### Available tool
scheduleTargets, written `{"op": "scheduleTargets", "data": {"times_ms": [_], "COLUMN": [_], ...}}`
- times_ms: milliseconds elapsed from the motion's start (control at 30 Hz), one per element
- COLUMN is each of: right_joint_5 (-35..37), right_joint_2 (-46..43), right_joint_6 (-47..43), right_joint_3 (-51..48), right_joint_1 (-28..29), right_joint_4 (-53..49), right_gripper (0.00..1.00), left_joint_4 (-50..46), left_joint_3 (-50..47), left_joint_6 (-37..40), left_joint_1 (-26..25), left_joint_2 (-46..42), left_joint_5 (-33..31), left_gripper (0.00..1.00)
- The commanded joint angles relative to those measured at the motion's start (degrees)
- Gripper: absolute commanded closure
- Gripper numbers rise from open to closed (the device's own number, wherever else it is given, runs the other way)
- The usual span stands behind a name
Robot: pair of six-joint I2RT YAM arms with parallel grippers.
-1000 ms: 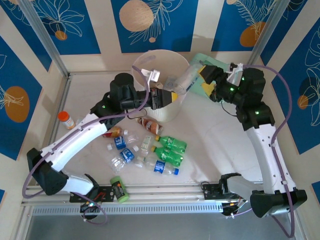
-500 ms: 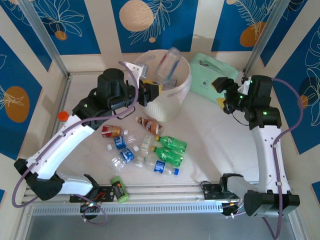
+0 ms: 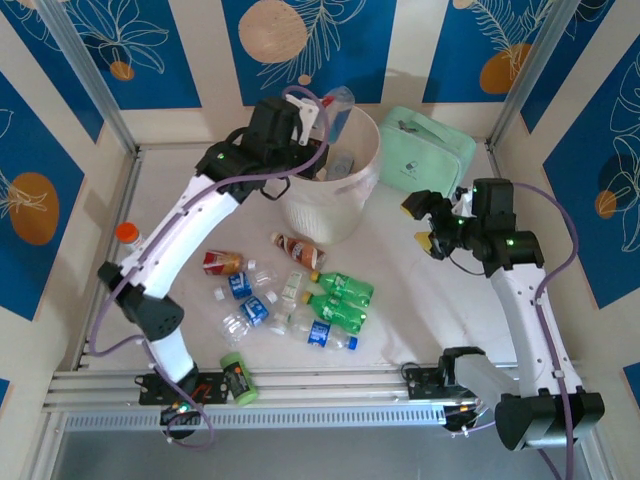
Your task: Put the plastic bottles in the bin
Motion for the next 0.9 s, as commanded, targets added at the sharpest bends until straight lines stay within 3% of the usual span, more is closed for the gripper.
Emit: {"op": "scheduleTargets", "data": {"times_ms": [0, 233, 600, 867], "right_joint_5": [-0.1, 0.0, 0.3, 0.9], "right_joint_2": [-0.8, -0.4, 0.0, 0.6], "right_joint_6": [-0.7, -0.6, -1.3, -2.0], "right_joint_3": [-1.3, -2.5, -1.8, -0.6], "right_joint_1": [0.8, 1.0, 1.1, 1.6], "right_joint_4": [-0.7, 0.1, -0.3, -1.0], "right_gripper": [0.14, 0.14, 0.14, 0.14], "left_joint_4": [-7.5, -13.3, -12.1, -8.0], "left_joint_3": [7.2, 13.6, 12.0, 4.6], "left_joint_6": [3.0, 2.8, 0.8, -2.5], "left_joint_1": [0.5, 0.5, 0.5, 0.5], "left_joint_2": [3.9, 10.3, 9.0, -2.1], "left_joint_5": [-3.3, -2.3, -2.9, -6.9], "left_gripper": [0.85, 0.83, 0.44, 0.23]}}
